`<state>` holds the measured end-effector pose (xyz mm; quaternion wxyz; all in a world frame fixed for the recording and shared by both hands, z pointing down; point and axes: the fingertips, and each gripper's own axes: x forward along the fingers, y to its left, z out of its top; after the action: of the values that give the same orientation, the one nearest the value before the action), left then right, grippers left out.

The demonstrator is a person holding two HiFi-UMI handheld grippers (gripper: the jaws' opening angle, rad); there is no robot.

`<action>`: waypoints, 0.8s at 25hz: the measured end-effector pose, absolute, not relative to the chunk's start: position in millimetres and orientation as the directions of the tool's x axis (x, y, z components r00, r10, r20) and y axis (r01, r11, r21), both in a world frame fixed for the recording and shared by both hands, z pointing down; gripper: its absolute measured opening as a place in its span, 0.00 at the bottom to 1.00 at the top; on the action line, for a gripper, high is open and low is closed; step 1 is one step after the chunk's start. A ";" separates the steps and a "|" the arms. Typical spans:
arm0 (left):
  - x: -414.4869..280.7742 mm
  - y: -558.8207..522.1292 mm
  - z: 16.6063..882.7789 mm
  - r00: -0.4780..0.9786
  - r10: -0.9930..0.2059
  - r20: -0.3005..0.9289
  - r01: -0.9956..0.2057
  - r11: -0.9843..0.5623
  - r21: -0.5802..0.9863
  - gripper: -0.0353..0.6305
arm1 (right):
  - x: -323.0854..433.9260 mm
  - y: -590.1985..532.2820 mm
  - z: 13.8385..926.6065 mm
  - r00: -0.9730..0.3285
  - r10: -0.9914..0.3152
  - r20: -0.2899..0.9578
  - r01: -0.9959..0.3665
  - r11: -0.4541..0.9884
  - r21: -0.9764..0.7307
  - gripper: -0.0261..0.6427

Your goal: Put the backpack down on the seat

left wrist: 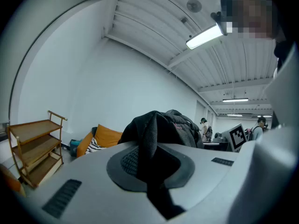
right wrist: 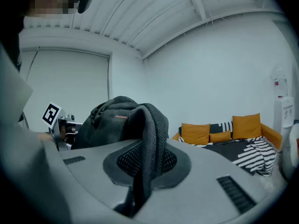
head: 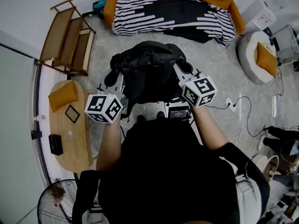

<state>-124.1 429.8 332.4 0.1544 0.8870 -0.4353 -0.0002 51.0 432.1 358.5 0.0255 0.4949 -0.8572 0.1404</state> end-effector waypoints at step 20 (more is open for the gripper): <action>-132.6 434.6 310.6 0.604 -0.788 0.119 -0.789 -0.570 0.229 0.10 | 41.8 434.1 339.9 -0.563 -0.815 0.136 -0.821 0.533 -0.206 0.11</action>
<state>-132.6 434.6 310.6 0.1303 0.8859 -0.4452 0.0017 41.8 434.1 339.9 0.0115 0.4674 -0.8753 0.1237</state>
